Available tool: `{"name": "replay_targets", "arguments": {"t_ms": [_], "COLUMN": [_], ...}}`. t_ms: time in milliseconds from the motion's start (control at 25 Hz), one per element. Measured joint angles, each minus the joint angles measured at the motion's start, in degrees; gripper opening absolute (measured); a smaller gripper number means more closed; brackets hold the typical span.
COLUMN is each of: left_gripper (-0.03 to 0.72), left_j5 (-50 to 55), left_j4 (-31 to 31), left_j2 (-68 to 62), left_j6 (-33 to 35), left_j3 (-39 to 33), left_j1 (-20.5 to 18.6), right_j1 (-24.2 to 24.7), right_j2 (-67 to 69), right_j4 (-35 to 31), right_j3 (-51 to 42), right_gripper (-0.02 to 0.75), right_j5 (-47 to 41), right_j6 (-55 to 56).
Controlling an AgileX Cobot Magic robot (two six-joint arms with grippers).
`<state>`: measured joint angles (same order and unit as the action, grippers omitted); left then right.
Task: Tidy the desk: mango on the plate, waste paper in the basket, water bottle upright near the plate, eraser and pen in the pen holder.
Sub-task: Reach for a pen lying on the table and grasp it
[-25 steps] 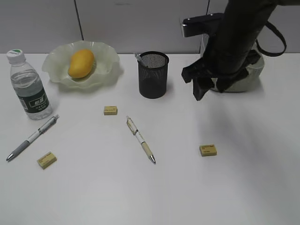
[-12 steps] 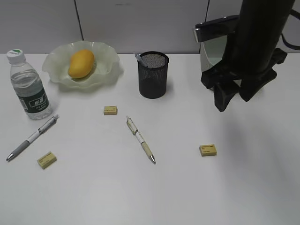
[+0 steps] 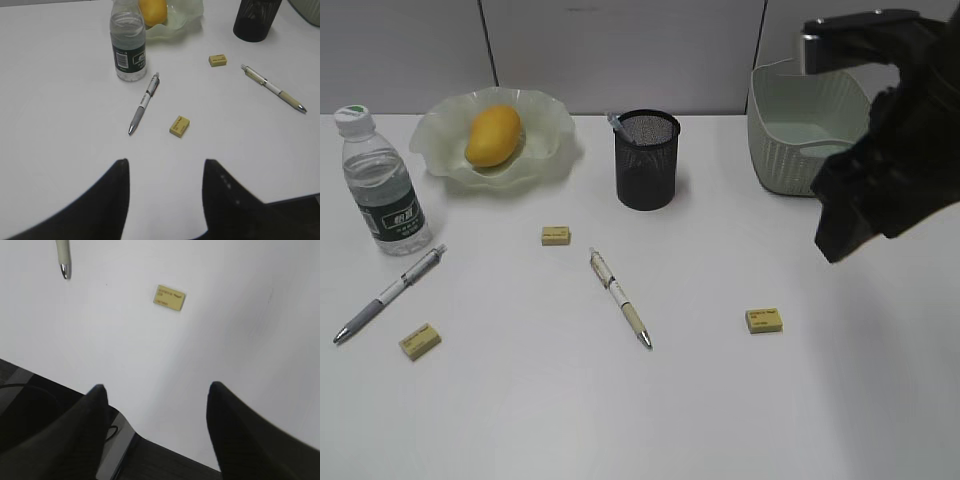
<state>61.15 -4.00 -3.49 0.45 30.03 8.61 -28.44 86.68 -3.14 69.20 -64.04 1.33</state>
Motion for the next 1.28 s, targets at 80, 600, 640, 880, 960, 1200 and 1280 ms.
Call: {"name": "replay_targets", "arguments": {"t_ms": [80, 600, 640, 880, 960, 1200, 1280], "left_gripper": [0.364, 0.364, 0.364, 0.364, 0.364, 0.363, 0.363], "left_j5": [0.0, 0.0, 0.0, 0.0, 0.0, 0.0, 0.0], "left_j4": [0.0, 0.0, 0.0, 0.0, 0.0, 0.0, 0.0], "left_j2": [0.0, 0.0, 0.0, 0.0, 0.0, 0.0, 0.0], "left_j6": [0.0, 0.0, 0.0, 0.0, 0.0, 0.0, 0.0], "left_j3": [0.0, 0.0, 0.0, 0.0, 0.0, 0.0, 0.0], "left_j1": [0.0, 0.0, 0.0, 0.0, 0.0, 0.0, 0.0], "right_j1": [0.0, 0.0, 0.0, 0.0, 0.0, 0.0, 0.0], "right_j2": [-3.3, -23.5, -25.9, -43.1, -49.1, -65.8, -69.6], "right_j4": [0.0, 0.5, 0.5, 0.6, 1.0, 3.6, 5.7], "right_j3": [-4.8, -28.3, -29.8, -35.6, -36.6, -39.2, -39.6], "right_gripper": [0.493, 0.582, 0.582, 0.581, 0.581, 0.58, 0.58], "right_j5": [1.5, 5.3, 5.4, 5.9, 5.9, 5.7, 5.2], "right_j6": [-1.3, -1.8, -1.8, -1.8, -1.8, -0.9, 1.5]}}
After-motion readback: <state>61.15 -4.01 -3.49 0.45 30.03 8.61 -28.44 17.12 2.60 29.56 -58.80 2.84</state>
